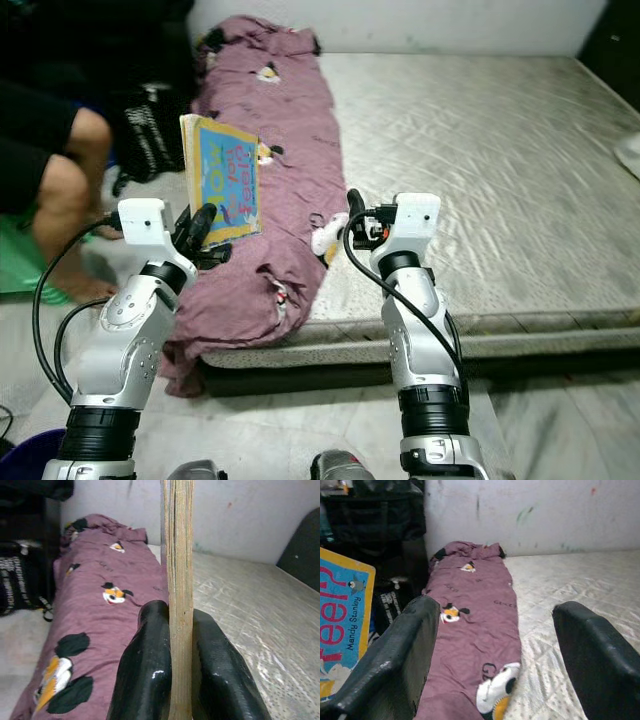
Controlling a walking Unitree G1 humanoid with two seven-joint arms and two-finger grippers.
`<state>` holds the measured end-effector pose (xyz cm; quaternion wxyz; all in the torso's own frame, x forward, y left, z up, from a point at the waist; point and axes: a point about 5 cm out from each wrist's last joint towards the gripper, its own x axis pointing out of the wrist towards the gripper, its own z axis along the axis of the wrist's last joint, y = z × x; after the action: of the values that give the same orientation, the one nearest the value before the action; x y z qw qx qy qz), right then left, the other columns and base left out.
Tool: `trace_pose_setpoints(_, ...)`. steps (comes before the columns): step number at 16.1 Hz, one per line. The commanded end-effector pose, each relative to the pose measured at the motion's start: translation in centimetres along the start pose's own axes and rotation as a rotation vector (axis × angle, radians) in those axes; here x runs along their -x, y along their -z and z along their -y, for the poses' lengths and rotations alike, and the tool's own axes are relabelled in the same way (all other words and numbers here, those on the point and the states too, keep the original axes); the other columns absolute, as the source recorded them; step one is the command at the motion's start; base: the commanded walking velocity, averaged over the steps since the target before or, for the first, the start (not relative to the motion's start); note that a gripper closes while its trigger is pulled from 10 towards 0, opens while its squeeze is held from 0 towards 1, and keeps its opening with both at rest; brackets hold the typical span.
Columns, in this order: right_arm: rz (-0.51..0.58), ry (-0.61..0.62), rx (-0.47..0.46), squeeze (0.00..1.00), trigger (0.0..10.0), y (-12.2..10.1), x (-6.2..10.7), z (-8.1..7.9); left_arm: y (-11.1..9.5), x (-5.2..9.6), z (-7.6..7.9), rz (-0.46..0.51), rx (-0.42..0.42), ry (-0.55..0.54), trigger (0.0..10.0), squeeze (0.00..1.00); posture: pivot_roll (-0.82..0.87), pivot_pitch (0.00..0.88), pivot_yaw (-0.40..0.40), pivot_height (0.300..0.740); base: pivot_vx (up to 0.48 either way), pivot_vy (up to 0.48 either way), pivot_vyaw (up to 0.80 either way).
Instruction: Clean up the room
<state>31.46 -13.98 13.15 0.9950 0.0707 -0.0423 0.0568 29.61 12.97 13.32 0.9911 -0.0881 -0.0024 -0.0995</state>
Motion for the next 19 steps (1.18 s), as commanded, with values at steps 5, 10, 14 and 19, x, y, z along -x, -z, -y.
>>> trace_pose_setpoints(5,0.01,0.009,0.011,0.0,10.0,-0.19,-0.2,0.2,-1.17,-0.17,0.36,0.056,0.0,0.023,10.0,0.0,-0.04,0.0,-0.016,0.74,0.288,0.0,0.0)
trace_pose_setpoints(10,0.011,0.019,0.016,0.0,10.0,-0.19,-0.23,0.59,-1.03,-0.2,0.46,0.044,0.0,0.021,10.0,0.0,-0.04,0.0,-0.014,0.74,0.0,0.0,0.0)
trace_pose_setpoints(14,0.013,0.02,0.019,0.0,10.0,-0.28,-0.38,0.63,-1.07,-0.2,0.48,0.044,-0.004,0.024,10.0,0.0,-0.04,0.0,-0.014,0.74,0.0,0.0,-0.73)
trace_pose_setpoints(19,0.015,0.016,0.018,0.0,10.0,-0.24,-0.42,0.56,-1.07,-0.21,0.53,0.047,-0.009,0.026,10.0,0.0,-0.04,0.0,-0.014,0.74,0.0,0.0,-0.23)
